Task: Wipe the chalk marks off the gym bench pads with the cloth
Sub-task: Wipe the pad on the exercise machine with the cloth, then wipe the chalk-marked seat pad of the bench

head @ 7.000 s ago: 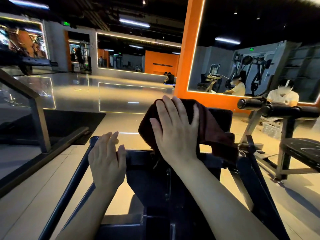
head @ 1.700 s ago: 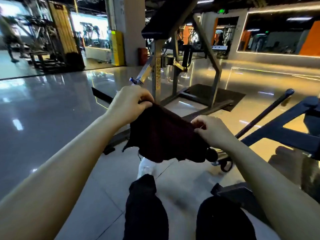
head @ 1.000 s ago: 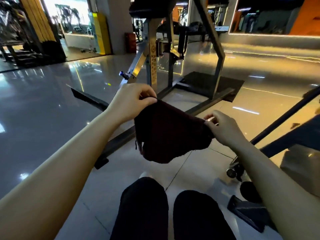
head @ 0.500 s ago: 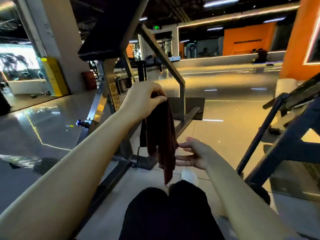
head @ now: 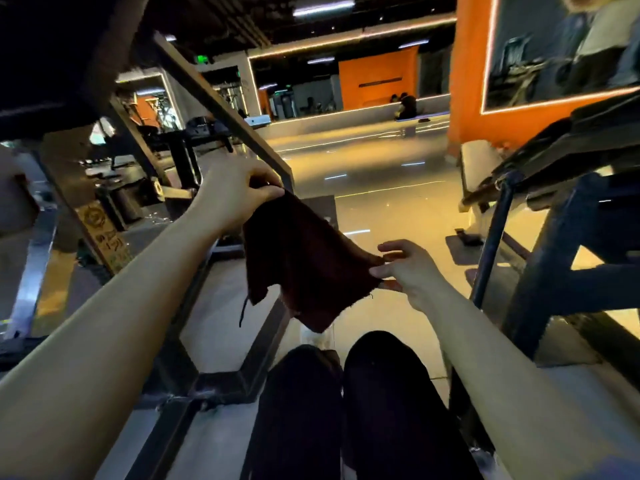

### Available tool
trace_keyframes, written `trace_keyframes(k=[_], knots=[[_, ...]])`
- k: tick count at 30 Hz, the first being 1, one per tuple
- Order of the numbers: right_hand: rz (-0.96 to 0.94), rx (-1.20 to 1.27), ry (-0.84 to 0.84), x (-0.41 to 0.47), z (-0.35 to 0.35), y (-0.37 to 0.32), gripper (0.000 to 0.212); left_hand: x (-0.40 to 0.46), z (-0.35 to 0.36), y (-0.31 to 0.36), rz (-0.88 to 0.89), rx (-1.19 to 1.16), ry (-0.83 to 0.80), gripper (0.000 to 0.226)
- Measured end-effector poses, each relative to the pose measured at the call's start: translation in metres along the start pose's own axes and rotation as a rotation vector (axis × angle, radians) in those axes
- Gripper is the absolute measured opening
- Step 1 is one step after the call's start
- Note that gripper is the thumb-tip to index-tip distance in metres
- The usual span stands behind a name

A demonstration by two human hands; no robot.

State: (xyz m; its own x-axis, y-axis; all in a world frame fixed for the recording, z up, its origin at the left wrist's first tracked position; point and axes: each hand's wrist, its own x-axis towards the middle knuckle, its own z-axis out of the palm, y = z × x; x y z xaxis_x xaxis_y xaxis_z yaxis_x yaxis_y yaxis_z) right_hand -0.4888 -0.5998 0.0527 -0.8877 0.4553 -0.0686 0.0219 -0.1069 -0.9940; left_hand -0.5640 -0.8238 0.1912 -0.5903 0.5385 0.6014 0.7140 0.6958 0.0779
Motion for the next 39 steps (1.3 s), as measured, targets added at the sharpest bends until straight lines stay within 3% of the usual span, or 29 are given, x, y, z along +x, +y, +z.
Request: trace_keyframes(k=[5,9,14,18,24,28,31,35,39], knots=[[-0.150,-0.384,0.188,0.068,-0.027,-0.034,0.031,0.062,0.063,-0.046,-0.003,-0.154,-0.084,0.013],[-0.174,-0.346,0.205,0.115,-0.046,-0.053,0.025,0.107,0.116,-0.068,0.040,-0.263,-0.080,0.011],[-0.285,-0.484,0.424,0.163,-0.069,-0.069,0.031,0.177,0.183,-0.081,0.108,-0.487,-0.157,0.006],[-0.253,-0.391,0.448,0.203,-0.093,-0.083,0.026,0.236,0.240,-0.080,0.183,-0.527,-0.175,0.009],[-0.228,-0.592,0.463,0.255,-0.120,-0.107,0.029,0.339,0.300,-0.060,0.290,-0.607,-0.103,0.004],[-0.231,-1.055,0.711,0.297,-0.148,-0.117,0.039,0.405,0.334,-0.033,0.388,-0.655,-0.086,0.013],[-0.232,-1.339,0.871,0.324,-0.167,-0.118,0.025,0.445,0.368,-0.013,0.535,-0.675,-0.077,0.013],[-0.207,-1.422,1.017,0.351,-0.195,-0.116,0.014,0.489,0.419,0.016,0.574,-0.742,-0.064,0.014],[-0.069,-1.297,1.107,0.367,-0.215,-0.126,0.009,0.526,0.471,0.048,0.613,-0.809,-0.148,0.022]])
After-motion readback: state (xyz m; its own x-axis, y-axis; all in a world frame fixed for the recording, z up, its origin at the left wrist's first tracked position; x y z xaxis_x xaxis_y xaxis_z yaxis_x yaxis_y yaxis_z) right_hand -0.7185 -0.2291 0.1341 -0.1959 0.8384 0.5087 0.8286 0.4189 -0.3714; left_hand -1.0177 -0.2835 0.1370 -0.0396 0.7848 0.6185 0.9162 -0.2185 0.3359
